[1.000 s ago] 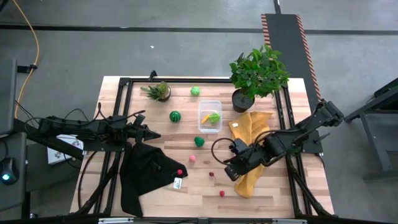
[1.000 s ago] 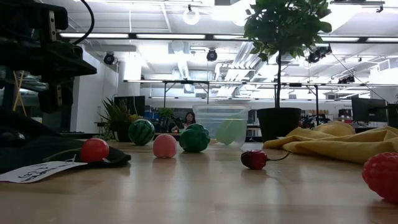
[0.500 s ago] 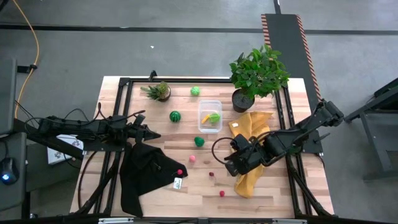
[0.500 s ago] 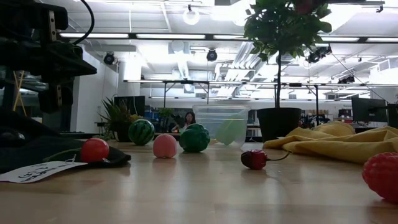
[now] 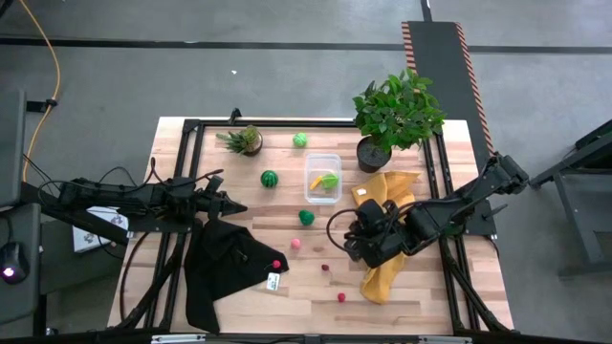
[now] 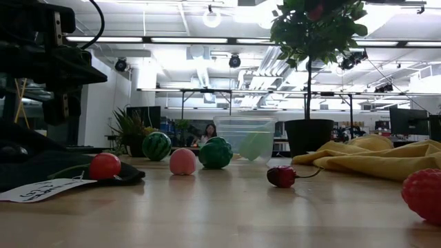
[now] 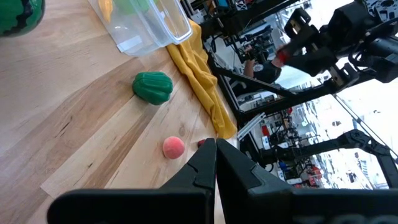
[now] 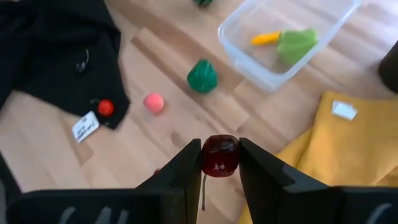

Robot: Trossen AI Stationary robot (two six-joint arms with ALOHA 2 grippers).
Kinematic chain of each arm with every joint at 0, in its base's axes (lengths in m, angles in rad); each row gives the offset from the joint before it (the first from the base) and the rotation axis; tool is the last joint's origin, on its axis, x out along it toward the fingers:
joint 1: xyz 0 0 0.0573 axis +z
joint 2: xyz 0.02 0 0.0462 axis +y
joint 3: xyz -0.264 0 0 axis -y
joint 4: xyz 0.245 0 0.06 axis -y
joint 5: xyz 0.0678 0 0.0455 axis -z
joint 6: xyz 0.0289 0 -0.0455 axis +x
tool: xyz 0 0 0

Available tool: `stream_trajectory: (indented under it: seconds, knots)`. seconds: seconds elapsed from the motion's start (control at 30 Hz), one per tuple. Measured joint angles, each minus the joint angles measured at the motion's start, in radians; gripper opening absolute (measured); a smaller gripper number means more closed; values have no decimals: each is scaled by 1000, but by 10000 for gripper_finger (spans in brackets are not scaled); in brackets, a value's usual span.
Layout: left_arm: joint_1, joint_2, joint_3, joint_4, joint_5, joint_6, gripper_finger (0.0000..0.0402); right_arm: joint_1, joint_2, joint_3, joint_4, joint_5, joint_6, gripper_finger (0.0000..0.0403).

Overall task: Pick and placing Produce into tupperware
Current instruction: Put the right red cherry into the transparent bin

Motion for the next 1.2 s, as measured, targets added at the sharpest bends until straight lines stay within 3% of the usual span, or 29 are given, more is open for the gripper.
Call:
stream_trajectory:
  seconds: [0.23, 1.2]
  knots:
    - [0, 0, 0, 0, 0, 0, 1, -6, 9, 0, 0, 102, 2, 87]
    - [0, 0, 0, 0, 0, 0, 1, -188, 167, 0, 163, 134, -68, 87]
